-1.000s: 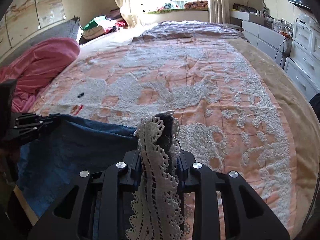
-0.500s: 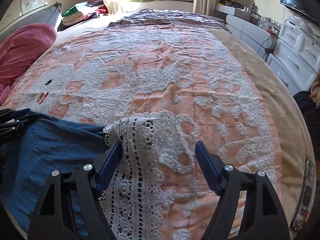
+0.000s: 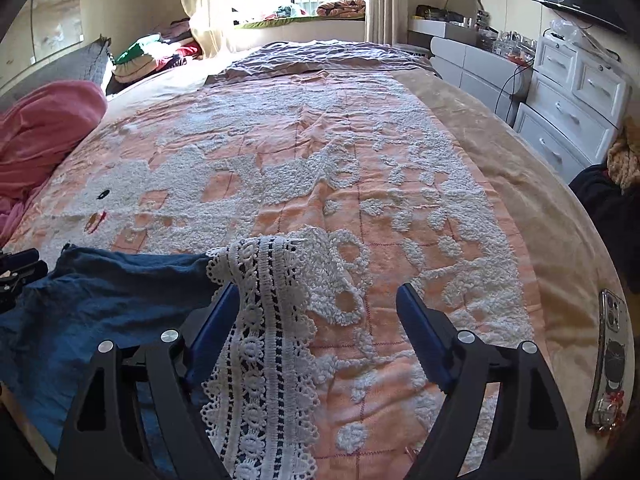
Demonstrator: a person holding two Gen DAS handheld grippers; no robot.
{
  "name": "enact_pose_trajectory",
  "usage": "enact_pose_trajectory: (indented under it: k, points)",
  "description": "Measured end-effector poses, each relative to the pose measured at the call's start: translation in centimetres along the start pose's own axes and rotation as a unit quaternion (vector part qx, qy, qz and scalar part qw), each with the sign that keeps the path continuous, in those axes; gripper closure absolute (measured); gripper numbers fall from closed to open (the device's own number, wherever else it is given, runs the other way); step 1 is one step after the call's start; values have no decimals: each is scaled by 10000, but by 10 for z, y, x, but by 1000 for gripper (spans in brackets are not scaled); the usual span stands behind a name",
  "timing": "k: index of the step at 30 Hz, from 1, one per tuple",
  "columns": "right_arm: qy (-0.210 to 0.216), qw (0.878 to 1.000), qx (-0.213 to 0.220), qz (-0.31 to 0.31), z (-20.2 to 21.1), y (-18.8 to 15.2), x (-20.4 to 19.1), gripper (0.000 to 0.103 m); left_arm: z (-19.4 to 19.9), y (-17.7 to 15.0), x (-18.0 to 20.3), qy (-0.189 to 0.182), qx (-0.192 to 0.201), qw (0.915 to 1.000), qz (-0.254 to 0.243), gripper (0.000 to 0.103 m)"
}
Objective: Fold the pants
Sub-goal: 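Lay the lace hem down onto the folded pants and open both tools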
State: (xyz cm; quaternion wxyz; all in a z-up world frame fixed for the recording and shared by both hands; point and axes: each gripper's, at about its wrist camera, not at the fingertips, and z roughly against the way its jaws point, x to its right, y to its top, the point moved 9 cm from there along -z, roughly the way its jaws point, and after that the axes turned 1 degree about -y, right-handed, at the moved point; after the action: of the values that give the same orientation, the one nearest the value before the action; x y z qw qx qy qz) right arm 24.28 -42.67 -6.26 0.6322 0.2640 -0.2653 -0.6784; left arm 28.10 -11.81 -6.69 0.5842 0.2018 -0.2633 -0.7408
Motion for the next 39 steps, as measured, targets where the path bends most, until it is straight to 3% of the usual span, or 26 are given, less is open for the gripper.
enact_pose_trajectory:
  k: [9, 13, 20, 23, 29, 33, 39]
  points:
    - [222, 9988, 427, -84, 48, -4, -20, 14, 48, -10, 10, -146, 352, 9992, 103, 50]
    - [287, 9982, 522, -103, 67, -23, -29, 12, 64, -20, 7, -185, 435, 9988, 161, 44]
    - [324, 9976, 519, -339, 93, -64, -29, 10, 101, -59, -34, 171, 578, 9969, 498, 35]
    - [305, 9979, 433, -370, 94, -75, -28, 10, 118, -75, -59, 512, 633, 9951, 567, 32]
    - [478, 9945, 292, -884, 101, -94, -13, 10, 132, -108, -107, 870, 560, 9891, 1049, 28]
    - [457, 9919, 205, -1168, 107, -111, 0, 10, 126, -123, -132, 647, 412, 9820, 1727, 27]
    - [525, 9909, 93, -1235, 111, -123, 1, 10, 102, -131, -136, 299, 214, 9743, 2222, 27]
